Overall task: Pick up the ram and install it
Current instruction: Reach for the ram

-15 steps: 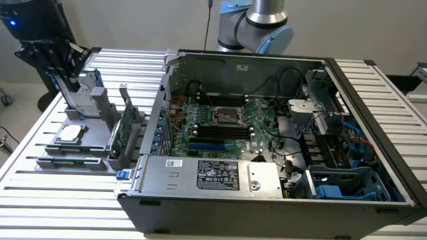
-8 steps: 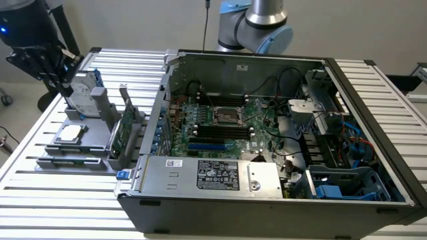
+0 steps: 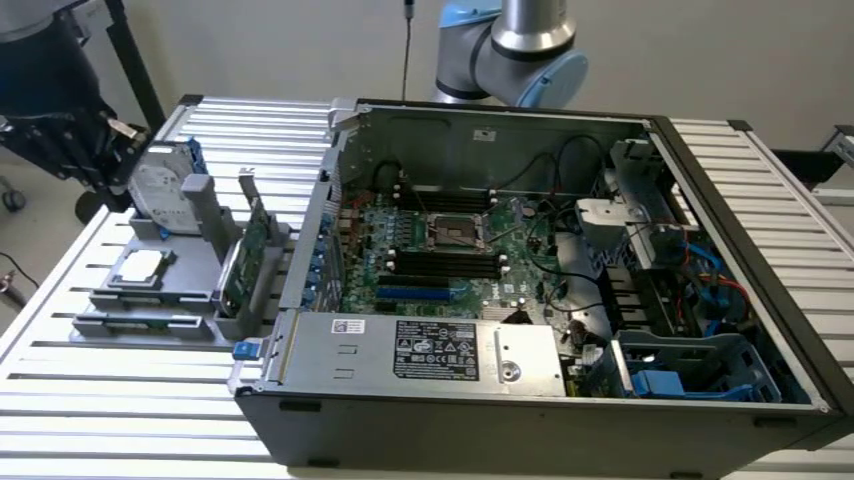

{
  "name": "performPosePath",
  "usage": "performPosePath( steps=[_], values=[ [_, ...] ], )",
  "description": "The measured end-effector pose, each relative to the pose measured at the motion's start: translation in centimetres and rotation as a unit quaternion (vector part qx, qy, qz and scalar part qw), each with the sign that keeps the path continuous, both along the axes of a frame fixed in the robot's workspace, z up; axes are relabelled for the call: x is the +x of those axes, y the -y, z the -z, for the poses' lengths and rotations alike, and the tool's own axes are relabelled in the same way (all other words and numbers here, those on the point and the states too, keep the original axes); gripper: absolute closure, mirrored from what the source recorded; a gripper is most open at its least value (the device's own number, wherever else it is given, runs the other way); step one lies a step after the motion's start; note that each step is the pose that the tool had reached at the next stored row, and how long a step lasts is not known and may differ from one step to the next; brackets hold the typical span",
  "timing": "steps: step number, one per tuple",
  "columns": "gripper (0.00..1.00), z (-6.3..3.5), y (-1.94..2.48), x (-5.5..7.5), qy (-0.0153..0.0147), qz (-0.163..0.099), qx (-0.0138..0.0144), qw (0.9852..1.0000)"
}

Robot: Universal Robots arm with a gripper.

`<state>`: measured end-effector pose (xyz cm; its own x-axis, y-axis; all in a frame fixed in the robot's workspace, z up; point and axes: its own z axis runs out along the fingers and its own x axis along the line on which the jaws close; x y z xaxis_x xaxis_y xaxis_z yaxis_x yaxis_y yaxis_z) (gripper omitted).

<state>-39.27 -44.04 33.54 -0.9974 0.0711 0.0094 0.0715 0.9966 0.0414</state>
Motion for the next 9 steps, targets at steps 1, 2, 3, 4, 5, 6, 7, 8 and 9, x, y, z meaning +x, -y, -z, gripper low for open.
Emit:
performPosePath(
  steps=[1,2,3,4,5,6,7,8,9],
  values=[
    [0.89,0.07,0.30,0.0,-0.0008,0.000,0.0000,1.0000],
    [0.89,0.13,0.59,-0.1,-0.0015,0.000,0.0000,1.0000],
    [0.89,0.19,0.88,-0.1,-0.0023,0.000,0.0000,1.0000],
    [0.89,0.25,1.15,-0.1,-0.0030,0.000,0.0000,1.0000],
    [0.89,0.32,1.38,-0.2,-0.0037,0.000,0.0000,1.0000],
    [0.89,0.37,1.59,-0.2,-0.0045,0.000,0.0000,1.0000],
    [0.89,0.44,1.78,-0.3,-0.0055,-0.001,0.0000,1.0000],
    [0.89,0.51,1.94,-0.3,-0.0065,-0.001,0.0000,1.0000],
    [0.89,0.57,2.08,-0.3,-0.0076,-0.001,0.0000,1.0000]
  ],
)
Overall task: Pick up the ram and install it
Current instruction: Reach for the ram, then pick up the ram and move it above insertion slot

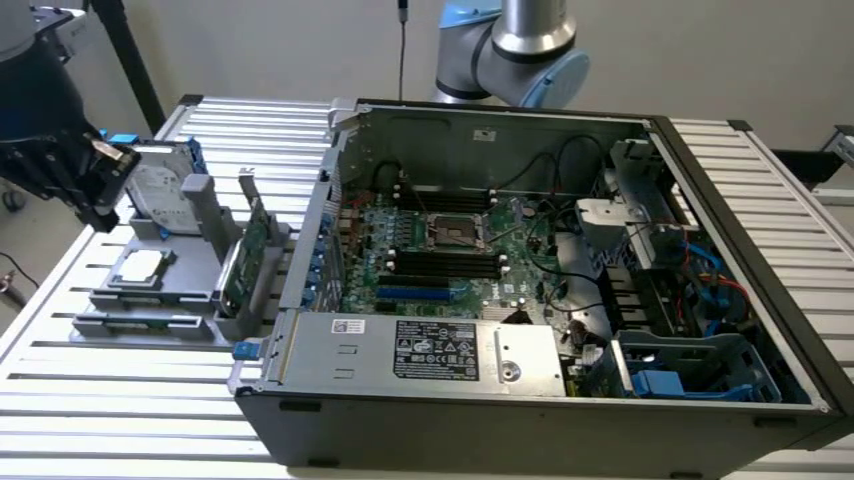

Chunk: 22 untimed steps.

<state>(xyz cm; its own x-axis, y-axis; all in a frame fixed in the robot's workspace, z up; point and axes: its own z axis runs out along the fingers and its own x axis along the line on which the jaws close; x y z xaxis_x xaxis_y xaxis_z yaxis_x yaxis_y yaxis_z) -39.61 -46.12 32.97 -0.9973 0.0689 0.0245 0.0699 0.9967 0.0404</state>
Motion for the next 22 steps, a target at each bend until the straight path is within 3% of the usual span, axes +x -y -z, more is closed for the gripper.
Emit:
performPosePath(
  steps=[7,16,22],
  values=[
    [0.89,0.44,0.64,-0.14,-0.0085,-0.006,0.0000,0.9999],
    [0.89,0.78,0.70,-0.15,-0.0089,-0.054,-0.0005,0.9985],
    [0.89,0.80,0.76,-0.16,-0.0086,-0.057,-0.0005,0.9983]
  ],
)
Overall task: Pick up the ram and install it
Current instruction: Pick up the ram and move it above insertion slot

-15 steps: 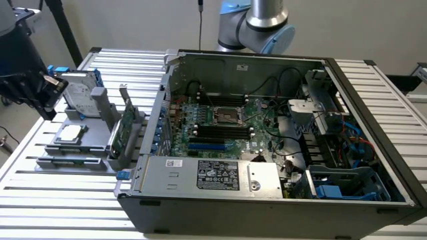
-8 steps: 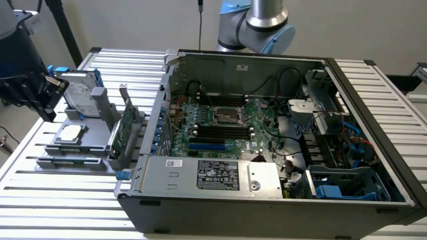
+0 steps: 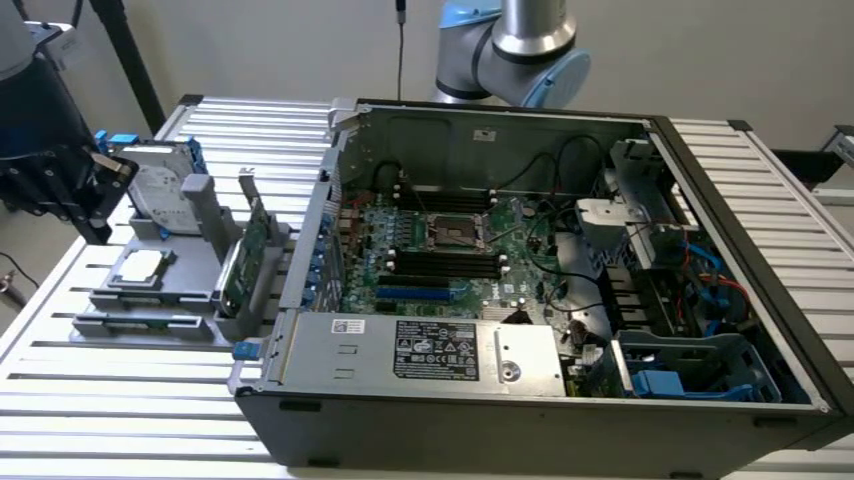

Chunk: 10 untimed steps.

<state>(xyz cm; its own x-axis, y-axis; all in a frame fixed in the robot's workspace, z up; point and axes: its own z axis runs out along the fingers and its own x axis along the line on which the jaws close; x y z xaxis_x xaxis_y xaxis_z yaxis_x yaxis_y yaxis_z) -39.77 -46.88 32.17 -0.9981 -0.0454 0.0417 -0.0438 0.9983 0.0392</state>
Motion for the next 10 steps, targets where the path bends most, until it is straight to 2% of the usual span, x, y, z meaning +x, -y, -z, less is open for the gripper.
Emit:
performPosePath(
  steps=[10],
  values=[
    [0.89,-0.01,0.00,0.00,-0.0001,-0.005,-0.0001,1.0000]
  ],
)
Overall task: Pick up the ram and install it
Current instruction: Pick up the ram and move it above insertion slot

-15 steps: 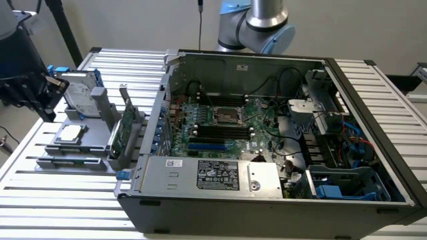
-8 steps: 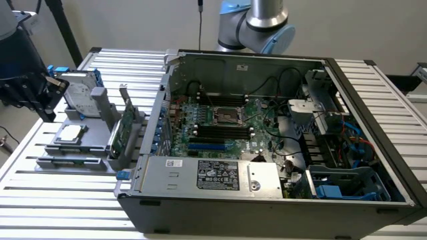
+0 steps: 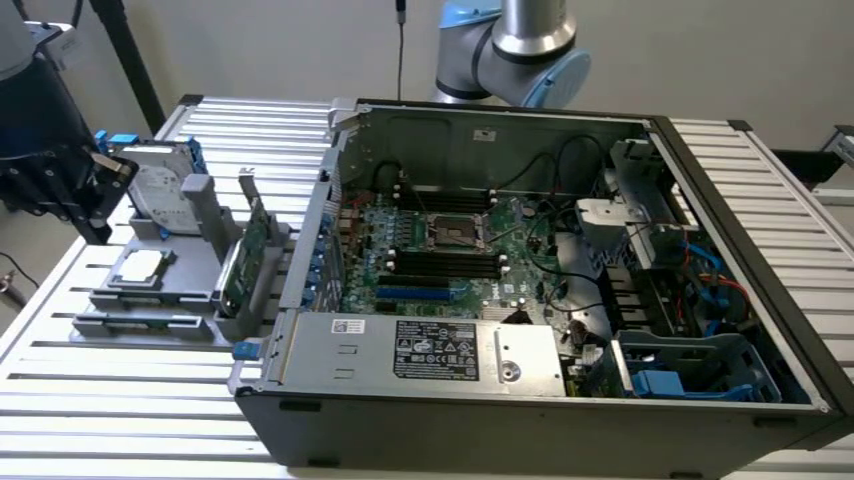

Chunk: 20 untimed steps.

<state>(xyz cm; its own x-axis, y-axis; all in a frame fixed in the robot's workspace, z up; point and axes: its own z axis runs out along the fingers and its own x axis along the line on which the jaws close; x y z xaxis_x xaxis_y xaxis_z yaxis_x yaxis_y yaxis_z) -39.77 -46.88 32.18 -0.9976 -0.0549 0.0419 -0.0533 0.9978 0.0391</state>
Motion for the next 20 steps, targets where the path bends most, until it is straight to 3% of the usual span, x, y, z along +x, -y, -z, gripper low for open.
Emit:
performPosePath(
  steps=[5,10,14,20],
  values=[
    [0.89,0.04,0.00,0.00,0.0001,-0.043,0.0001,0.9991],
    [0.89,0.10,0.00,0.00,0.0001,-0.089,0.0001,0.9960],
    [0.89,0.14,0.00,0.00,0.0001,-0.125,0.0001,0.9922],
    [0.89,0.19,0.00,0.00,0.0000,-0.179,0.0001,0.9839]
  ],
)
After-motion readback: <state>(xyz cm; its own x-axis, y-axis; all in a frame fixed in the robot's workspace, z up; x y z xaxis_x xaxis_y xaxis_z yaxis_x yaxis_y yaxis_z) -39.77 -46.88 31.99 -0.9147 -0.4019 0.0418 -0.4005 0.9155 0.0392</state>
